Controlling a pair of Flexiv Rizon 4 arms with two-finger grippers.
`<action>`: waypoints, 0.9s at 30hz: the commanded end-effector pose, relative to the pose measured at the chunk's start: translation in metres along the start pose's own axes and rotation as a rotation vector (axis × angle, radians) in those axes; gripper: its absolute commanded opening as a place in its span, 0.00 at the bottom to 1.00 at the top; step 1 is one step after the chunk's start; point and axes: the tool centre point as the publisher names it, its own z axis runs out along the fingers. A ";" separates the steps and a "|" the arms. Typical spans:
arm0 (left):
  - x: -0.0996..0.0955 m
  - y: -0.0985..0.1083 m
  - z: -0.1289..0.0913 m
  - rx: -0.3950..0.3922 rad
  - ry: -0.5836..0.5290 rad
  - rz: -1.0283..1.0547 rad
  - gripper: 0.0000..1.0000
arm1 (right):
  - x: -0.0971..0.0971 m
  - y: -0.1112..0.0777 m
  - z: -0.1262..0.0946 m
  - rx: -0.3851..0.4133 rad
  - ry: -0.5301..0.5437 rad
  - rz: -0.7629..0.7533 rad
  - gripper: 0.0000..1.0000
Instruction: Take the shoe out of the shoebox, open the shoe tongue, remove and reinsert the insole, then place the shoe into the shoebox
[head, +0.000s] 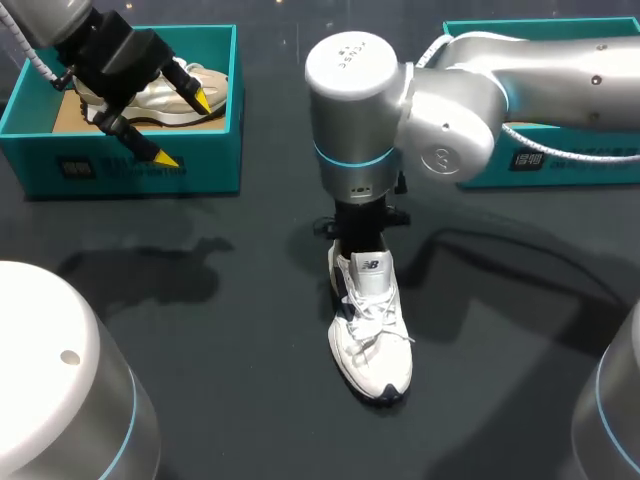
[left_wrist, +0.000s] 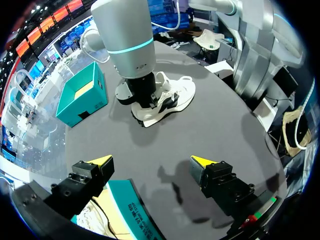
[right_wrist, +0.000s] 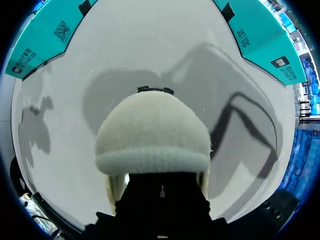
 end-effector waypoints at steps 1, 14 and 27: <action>-0.001 0.000 0.000 -0.002 0.002 0.001 1.00 | -0.003 -0.003 -0.011 -0.003 0.013 -0.017 0.00; -0.001 0.000 0.000 -0.002 0.002 0.001 1.00 | -0.003 -0.008 -0.021 0.178 0.069 -0.082 0.00; -0.001 0.000 0.000 -0.002 0.002 0.001 1.00 | 0.003 -0.026 -0.045 0.216 0.036 -0.085 0.09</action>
